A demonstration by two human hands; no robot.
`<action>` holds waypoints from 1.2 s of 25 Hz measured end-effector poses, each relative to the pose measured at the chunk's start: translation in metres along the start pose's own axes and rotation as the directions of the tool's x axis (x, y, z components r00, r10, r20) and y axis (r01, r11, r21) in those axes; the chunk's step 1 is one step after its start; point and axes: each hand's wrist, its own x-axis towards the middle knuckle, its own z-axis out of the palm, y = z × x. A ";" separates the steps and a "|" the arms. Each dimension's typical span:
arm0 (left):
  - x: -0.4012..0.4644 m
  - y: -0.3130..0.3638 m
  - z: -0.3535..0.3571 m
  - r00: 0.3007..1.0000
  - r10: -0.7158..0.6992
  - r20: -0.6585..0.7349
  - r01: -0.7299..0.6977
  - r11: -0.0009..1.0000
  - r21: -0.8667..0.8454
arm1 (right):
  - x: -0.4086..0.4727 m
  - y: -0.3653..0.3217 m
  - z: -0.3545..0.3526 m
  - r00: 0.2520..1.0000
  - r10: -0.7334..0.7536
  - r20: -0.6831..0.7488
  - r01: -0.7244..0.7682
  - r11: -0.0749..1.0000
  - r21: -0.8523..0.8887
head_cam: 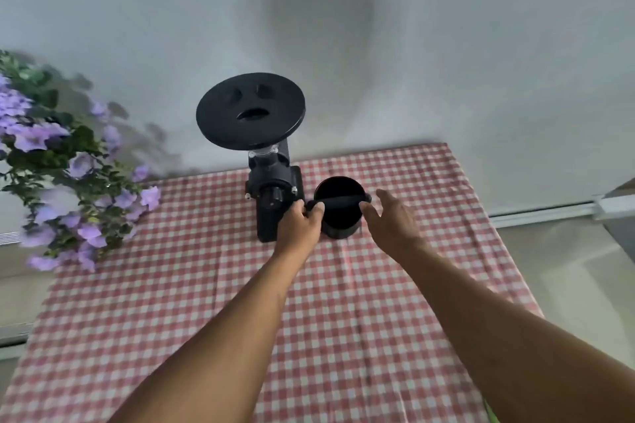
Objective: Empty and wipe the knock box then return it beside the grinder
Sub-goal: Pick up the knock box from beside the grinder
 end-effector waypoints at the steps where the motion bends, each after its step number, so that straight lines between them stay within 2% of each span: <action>1: 0.008 0.001 0.004 1.000 -0.028 -0.005 0.028 1.000 -0.014 | 0.009 0.003 0.006 1.000 0.027 -0.003 -0.027 0.999 0.037; 4: 0.029 0.001 0.012 0.995 -0.068 -0.077 0.066 0.998 -0.024 | 0.034 0.014 0.024 0.996 0.079 0.029 -0.082 0.989 0.125; 9: 0.040 0.000 0.024 0.984 -0.042 -0.174 0.057 0.995 0.086 | 0.048 0.020 0.034 0.994 0.087 -0.069 -0.073 0.980 0.186; 12: 0.028 0.005 0.027 0.982 -0.018 -0.186 0.034 0.996 0.084 | 0.040 0.021 0.022 0.994 0.036 -0.106 -0.018 0.987 0.162; 16: 0.001 0.025 0.027 0.989 0.023 -0.147 -0.014 0.998 0.067 | 0.015 0.026 -0.016 0.994 -0.009 -0.111 0.034 0.974 0.226; 23: -0.062 0.094 0.042 0.997 0.078 0.007 -0.078 0.993 0.083 | -0.054 0.052 -0.109 0.965 -0.063 -0.254 0.141 0.943 0.302; 30: -0.136 0.146 0.102 0.965 0.206 0.163 -0.220 0.972 0.076 | -0.135 0.115 -0.180 0.906 0.055 -0.420 0.149 0.886 0.439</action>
